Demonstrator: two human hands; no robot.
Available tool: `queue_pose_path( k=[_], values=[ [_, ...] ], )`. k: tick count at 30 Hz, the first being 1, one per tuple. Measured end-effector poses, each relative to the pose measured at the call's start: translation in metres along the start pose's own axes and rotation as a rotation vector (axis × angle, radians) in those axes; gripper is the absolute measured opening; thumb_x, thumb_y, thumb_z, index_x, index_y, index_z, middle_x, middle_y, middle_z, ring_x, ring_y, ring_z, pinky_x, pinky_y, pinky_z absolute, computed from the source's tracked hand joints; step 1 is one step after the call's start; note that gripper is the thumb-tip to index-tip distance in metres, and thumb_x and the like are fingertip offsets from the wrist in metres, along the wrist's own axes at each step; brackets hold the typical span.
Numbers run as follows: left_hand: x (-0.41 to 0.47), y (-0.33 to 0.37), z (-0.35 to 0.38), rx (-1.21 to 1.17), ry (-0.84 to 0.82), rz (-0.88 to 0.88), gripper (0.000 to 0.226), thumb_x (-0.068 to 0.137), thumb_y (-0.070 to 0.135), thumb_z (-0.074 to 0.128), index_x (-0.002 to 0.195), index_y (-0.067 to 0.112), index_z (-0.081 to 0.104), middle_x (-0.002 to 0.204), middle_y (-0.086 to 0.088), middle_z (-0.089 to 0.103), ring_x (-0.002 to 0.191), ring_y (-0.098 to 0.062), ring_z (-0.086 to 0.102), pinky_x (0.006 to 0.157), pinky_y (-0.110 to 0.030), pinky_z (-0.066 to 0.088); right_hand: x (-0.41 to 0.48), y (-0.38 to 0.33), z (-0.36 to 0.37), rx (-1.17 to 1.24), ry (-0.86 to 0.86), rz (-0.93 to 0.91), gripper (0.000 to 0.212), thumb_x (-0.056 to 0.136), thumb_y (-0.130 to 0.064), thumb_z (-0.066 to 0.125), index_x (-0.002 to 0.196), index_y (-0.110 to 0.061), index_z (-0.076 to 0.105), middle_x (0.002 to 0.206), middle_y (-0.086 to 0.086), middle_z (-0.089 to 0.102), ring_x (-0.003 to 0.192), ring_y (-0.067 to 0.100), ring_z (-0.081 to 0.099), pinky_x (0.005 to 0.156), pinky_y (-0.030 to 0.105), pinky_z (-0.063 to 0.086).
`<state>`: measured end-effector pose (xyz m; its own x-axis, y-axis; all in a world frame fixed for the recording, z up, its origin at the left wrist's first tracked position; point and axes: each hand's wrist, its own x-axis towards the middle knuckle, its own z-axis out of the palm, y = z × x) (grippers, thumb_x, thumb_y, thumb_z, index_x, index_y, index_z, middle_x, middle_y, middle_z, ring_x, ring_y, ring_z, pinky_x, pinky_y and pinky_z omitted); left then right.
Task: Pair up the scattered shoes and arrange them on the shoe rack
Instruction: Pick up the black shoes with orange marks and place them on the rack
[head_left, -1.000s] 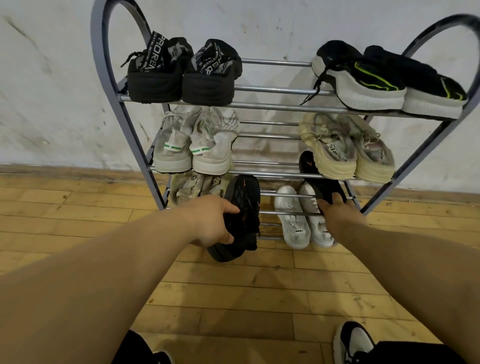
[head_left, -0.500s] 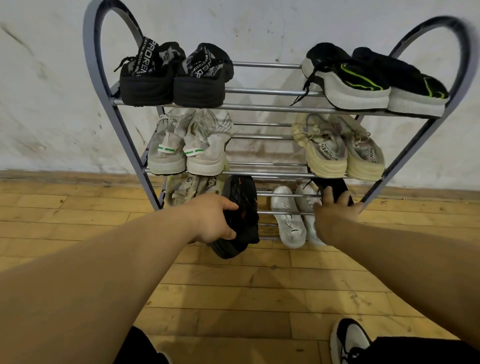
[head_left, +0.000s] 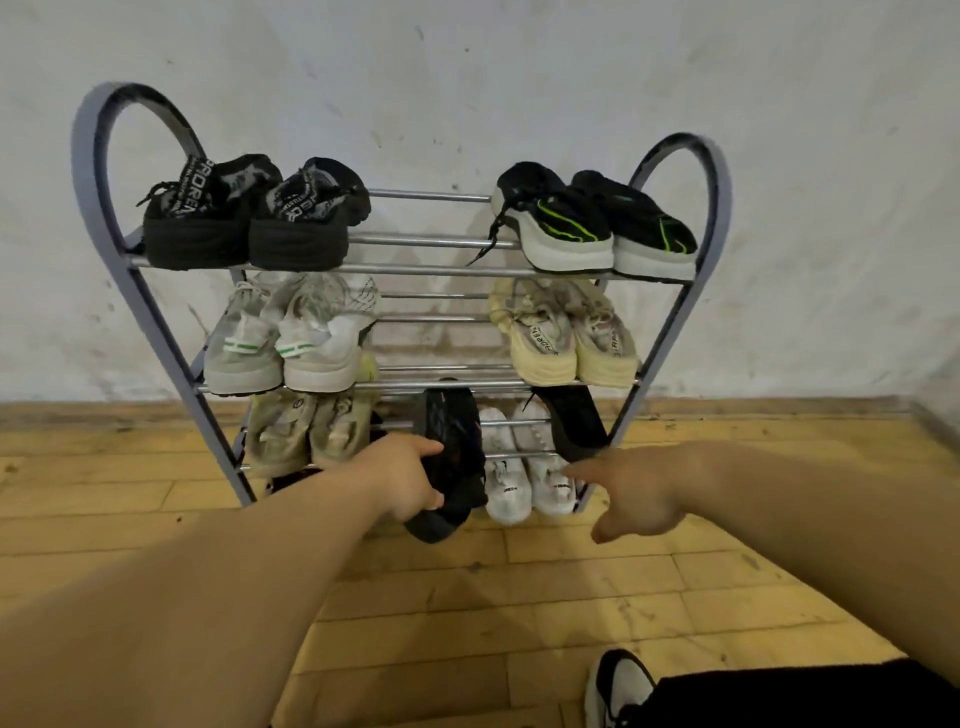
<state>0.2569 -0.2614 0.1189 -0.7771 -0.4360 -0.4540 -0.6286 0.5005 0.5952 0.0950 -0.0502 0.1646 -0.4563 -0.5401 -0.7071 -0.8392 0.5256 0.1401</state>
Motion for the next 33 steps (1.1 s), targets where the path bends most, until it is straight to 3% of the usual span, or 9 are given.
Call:
queue_pose_path(
  k=[3, 5, 8, 13, 18, 22, 28, 31, 33],
  values=[
    [0.018, 0.013, 0.018, -0.086, 0.018, -0.003, 0.079, 0.089, 0.014, 0.078, 0.157, 0.021, 0.038, 0.153, -0.008, 0.048, 0.132, -0.026, 0.055, 0.101, -0.027, 0.048, 0.008, 0.027, 0.005, 0.043, 0.022, 0.136, 0.090, 0.100, -0.048, 0.057, 0.162, -0.033, -0.006, 0.170, 0.014, 0.000, 0.128, 0.032, 0.055, 0.101, 0.039, 0.049],
    [0.035, 0.021, 0.031, -0.160, 0.037, -0.016, 0.080, 0.086, 0.012, 0.080, 0.155, 0.022, 0.040, 0.149, -0.009, 0.053, 0.129, -0.027, 0.057, 0.106, -0.033, 0.048, 0.014, 0.040, 0.009, 0.066, -0.007, 0.195, 0.093, 0.100, -0.047, 0.057, 0.161, -0.034, -0.012, 0.169, 0.018, -0.007, 0.125, 0.033, 0.057, 0.100, 0.039, 0.049],
    [0.061, 0.032, 0.049, -0.251, 0.072, -0.027, 0.081, 0.087, 0.010, 0.079, 0.156, 0.022, 0.038, 0.148, -0.011, 0.054, 0.130, -0.028, 0.056, 0.110, -0.039, 0.047, 0.024, 0.058, 0.014, 0.158, -0.006, 0.210, 0.099, 0.098, -0.051, 0.059, 0.160, -0.034, -0.017, 0.169, 0.019, -0.003, 0.135, 0.035, 0.049, 0.104, 0.039, 0.045],
    [0.105, 0.054, 0.069, -0.317, 0.150, -0.031, 0.081, 0.090, 0.015, 0.076, 0.158, 0.022, 0.032, 0.152, -0.011, 0.050, 0.134, -0.028, 0.053, 0.112, -0.037, 0.045, 0.047, 0.077, 0.018, 0.276, 0.060, 0.173, 0.103, 0.096, -0.049, 0.063, 0.158, -0.040, -0.020, 0.168, 0.020, -0.004, 0.111, 0.034, 0.063, 0.099, 0.043, 0.051],
    [0.141, 0.066, 0.084, -0.465, 0.208, -0.019, 0.078, 0.093, 0.010, 0.072, 0.159, 0.020, 0.031, 0.151, -0.011, 0.052, 0.135, -0.027, 0.053, 0.111, -0.033, 0.043, 0.068, 0.086, 0.023, 0.360, 0.074, 0.154, 0.104, 0.098, -0.040, 0.064, 0.157, -0.040, -0.022, 0.167, 0.018, -0.017, 0.135, 0.038, 0.050, 0.098, 0.041, 0.048],
    [0.158, 0.064, 0.094, -0.353, 0.223, -0.007, 0.075, 0.097, 0.016, 0.067, 0.160, 0.022, 0.027, 0.154, -0.008, 0.049, 0.136, -0.027, 0.052, 0.111, -0.034, 0.043, 0.081, 0.089, 0.029, 0.359, 0.092, 0.160, 0.104, 0.100, -0.032, 0.063, 0.157, -0.038, -0.023, 0.167, 0.017, -0.021, 0.148, 0.036, 0.035, 0.101, 0.039, 0.044],
    [0.162, 0.062, 0.109, -0.017, 0.103, 0.010, 0.067, 0.104, 0.051, 0.043, 0.162, 0.030, 0.017, 0.165, -0.006, 0.031, 0.145, -0.031, 0.038, 0.115, -0.037, 0.037, 0.093, 0.085, 0.033, 0.404, 0.102, 0.166, 0.106, 0.097, -0.024, 0.066, 0.158, -0.042, -0.019, 0.167, 0.013, -0.023, 0.139, 0.036, 0.048, 0.101, 0.037, 0.047],
    [0.161, 0.061, 0.113, 0.041, 0.075, 0.054, 0.083, 0.092, 0.065, 0.054, 0.161, 0.037, 0.017, 0.163, -0.002, 0.034, 0.144, -0.030, 0.039, 0.111, -0.034, 0.038, 0.094, 0.082, 0.031, 0.411, 0.109, 0.145, 0.102, 0.099, -0.026, 0.063, 0.158, -0.039, -0.019, 0.167, 0.014, -0.021, 0.122, 0.033, 0.060, 0.091, 0.035, 0.052],
    [0.163, 0.057, 0.115, 0.072, 0.105, 0.087, 0.087, 0.091, 0.055, 0.064, 0.162, 0.034, 0.017, 0.160, -0.002, 0.040, 0.141, -0.028, 0.043, 0.112, -0.037, 0.041, 0.096, 0.081, 0.030, 0.413, 0.118, 0.142, 0.101, 0.099, -0.027, 0.062, 0.158, -0.038, -0.019, 0.167, 0.016, -0.021, 0.117, 0.033, 0.062, 0.086, 0.034, 0.051]
  ],
)
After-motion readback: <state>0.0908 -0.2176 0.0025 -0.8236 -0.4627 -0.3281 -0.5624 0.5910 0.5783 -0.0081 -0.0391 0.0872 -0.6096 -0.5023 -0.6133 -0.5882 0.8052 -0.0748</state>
